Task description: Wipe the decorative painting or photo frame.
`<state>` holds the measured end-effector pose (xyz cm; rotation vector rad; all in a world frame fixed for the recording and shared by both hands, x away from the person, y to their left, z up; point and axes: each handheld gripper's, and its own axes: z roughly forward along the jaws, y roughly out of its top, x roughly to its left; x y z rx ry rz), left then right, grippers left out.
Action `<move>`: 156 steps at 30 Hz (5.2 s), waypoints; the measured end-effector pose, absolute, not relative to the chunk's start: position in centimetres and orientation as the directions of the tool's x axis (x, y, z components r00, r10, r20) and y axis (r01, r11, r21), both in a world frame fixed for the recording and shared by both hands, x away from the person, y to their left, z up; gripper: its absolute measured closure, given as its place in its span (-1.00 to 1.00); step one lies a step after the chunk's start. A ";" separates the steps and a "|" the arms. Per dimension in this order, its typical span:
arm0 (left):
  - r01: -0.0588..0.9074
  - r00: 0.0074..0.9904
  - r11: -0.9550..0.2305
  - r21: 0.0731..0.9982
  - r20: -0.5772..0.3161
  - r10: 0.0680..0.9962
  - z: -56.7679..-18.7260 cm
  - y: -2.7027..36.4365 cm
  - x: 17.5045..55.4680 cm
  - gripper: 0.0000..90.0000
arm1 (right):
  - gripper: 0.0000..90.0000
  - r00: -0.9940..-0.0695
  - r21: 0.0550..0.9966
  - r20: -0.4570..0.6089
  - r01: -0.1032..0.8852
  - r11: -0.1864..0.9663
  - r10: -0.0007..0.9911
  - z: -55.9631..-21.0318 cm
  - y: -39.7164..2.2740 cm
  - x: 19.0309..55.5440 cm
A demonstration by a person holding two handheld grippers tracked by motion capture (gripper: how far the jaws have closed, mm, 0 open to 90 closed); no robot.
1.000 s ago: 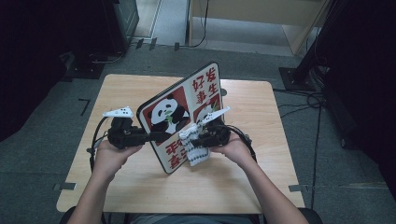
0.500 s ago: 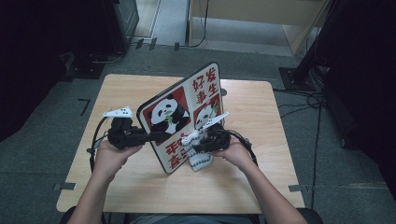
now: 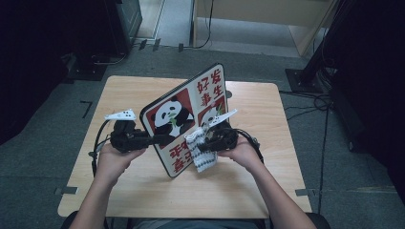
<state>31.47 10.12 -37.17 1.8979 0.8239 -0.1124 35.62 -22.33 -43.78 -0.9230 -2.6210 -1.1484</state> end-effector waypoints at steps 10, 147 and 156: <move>0.590 0.759 -0.251 0.767 -0.422 0.495 -37.2 10.0 31.5 0.63 | 0.69 -0.817 0.671 0.336 0.556 0.490 0.468 -39.9 -22.0 35.5; 0.588 0.761 -0.255 0.767 -0.419 0.496 -37.2 10.0 31.5 0.64 | 0.63 -0.866 0.723 0.239 0.460 0.516 0.439 -40.8 -18.2 33.7; 0.587 0.762 -0.256 0.768 -0.418 0.496 -37.2 10.0 31.5 0.64 | 0.63 -0.857 0.717 0.261 0.480 0.505 0.445 -42.3 -18.6 33.5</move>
